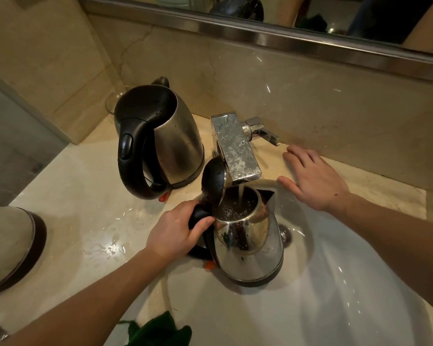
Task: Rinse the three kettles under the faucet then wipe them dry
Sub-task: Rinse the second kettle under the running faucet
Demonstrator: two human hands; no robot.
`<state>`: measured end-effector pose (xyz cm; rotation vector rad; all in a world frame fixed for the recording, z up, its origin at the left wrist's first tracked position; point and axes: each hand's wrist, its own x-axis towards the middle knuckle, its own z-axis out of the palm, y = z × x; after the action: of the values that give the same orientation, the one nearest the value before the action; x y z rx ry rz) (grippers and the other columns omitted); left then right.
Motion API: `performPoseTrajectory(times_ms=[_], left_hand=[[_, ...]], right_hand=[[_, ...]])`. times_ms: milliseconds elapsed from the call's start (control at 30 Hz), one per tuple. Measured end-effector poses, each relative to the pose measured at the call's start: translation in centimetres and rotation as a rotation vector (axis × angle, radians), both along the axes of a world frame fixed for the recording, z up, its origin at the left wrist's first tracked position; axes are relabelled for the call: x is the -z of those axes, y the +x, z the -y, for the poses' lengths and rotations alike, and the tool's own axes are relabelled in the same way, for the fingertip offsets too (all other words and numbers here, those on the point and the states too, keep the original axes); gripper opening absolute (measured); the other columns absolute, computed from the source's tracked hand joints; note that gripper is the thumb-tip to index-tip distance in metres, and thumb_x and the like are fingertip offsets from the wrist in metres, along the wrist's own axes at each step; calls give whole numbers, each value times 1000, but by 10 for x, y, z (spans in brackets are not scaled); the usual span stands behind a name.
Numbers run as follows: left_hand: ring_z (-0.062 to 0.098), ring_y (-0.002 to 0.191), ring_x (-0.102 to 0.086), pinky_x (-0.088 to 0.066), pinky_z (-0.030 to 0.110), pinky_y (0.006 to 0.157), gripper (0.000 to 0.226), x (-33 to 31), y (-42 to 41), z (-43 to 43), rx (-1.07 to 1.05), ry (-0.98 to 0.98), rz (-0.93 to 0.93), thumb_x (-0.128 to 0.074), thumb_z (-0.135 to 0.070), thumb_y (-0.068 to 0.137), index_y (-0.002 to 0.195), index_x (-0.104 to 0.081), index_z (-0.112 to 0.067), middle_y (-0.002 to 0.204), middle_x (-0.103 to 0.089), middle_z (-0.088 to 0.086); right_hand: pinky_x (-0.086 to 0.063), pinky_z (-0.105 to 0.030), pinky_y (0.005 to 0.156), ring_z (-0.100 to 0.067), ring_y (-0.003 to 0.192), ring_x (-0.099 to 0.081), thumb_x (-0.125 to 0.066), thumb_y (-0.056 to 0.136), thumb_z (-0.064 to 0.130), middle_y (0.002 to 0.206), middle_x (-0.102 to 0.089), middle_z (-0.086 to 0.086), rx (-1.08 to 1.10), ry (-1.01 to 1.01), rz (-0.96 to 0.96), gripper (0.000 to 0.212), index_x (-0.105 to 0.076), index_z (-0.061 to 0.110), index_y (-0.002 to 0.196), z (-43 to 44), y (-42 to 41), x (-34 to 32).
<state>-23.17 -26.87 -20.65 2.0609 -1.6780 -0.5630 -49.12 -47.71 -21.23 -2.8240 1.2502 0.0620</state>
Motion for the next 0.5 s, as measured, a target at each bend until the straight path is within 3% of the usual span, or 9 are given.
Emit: performPoseTrajectory(times_ms=[400,500], left_hand=[[18,98,-61,-51,28,81,62,0,-1,1,-6,22,12,-40,-61,83,124,-56,-17,112,-65,1],[17,97,-60,-52,30,81,68,0,-1,1,-4,19,17,-36,-68,82,122,-57,-17,110,-65,0]], right_hand=[[-31,-41,111,-28,133,-32,-18,96,62,150,-35,-8,3,-12,-9,69,-37,13,141,0,0,0],[-32,-41,111,-28,132,-33,-17,96,62,149,-37,-8,4,-8,-6,71,-39,12,140,0,0,0]])
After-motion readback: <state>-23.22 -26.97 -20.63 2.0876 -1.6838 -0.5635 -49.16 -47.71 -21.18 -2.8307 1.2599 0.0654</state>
